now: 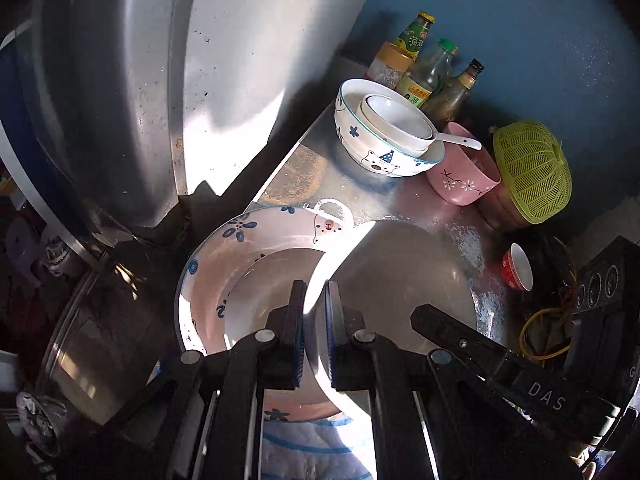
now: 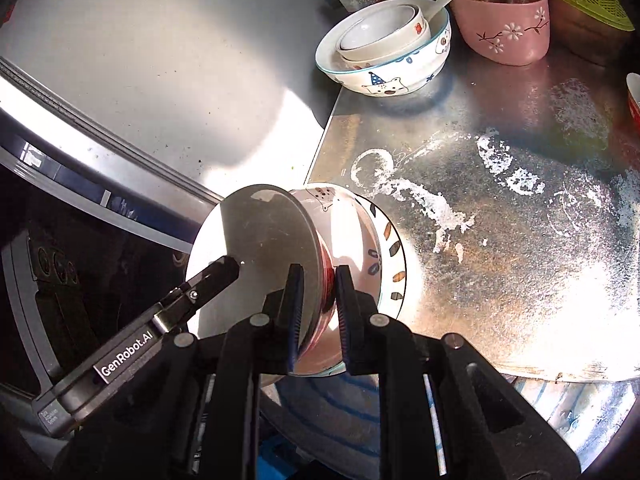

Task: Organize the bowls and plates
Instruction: 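Lift the small red-outside bowl with both grippers and carry it to the stack, then lower the small bowl into the stacked bowl and open both grippers, then withdraw both grippers from the stack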

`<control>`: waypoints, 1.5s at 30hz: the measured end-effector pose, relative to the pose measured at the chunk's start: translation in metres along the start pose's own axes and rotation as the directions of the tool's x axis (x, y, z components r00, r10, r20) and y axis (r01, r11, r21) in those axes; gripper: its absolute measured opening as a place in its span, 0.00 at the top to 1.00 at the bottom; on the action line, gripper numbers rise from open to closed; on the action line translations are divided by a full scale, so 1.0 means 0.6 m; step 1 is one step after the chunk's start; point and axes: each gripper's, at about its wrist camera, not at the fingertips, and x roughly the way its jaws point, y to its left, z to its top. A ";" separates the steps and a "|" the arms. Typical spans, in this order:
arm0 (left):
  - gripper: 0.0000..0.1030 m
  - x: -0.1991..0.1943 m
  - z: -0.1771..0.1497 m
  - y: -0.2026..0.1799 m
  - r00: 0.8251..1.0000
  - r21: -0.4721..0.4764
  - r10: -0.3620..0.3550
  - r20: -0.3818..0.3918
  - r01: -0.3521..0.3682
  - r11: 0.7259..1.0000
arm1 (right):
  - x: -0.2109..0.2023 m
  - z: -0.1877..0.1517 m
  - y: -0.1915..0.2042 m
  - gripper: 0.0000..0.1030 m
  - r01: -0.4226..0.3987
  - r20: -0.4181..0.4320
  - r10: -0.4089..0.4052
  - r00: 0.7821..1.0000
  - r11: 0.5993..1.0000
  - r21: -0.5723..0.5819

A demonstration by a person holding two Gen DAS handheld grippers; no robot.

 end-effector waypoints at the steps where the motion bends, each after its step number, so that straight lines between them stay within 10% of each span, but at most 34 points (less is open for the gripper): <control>1: 0.93 0.003 -0.001 0.009 1.000 -0.009 0.006 -0.004 -0.006 1.000 | 0.009 0.000 0.004 0.84 0.003 -0.011 -0.003 1.000 1.000 -0.009; 17: 0.89 0.042 -0.013 0.057 0.997 -0.057 0.038 -0.073 -0.042 0.998 | 0.062 -0.002 0.018 0.81 0.047 -0.076 -0.053 0.996 0.995 -0.084; 22: 0.56 0.031 -0.012 0.047 0.998 -0.034 0.027 -0.057 -0.029 0.999 | 0.062 -0.001 0.017 0.79 0.035 -0.080 -0.041 0.996 0.996 -0.076; 30: 0.25 0.011 -0.001 0.051 0.999 -0.050 0.038 -0.029 -0.040 0.998 | 0.022 0.010 0.031 0.60 0.015 0.003 -0.015 1.000 0.996 -0.091; 37: 0.03 0.011 -0.008 0.053 0.996 -0.059 0.070 -0.052 -0.073 0.996 | 0.005 0.002 0.010 0.02 0.039 0.013 -0.038 0.999 0.997 -0.071; 45: 0.01 0.004 -0.014 0.049 0.995 -0.031 0.088 -0.052 -0.089 0.996 | -0.027 -0.005 -0.041 0.00 0.078 0.019 -0.078 0.997 0.997 -0.009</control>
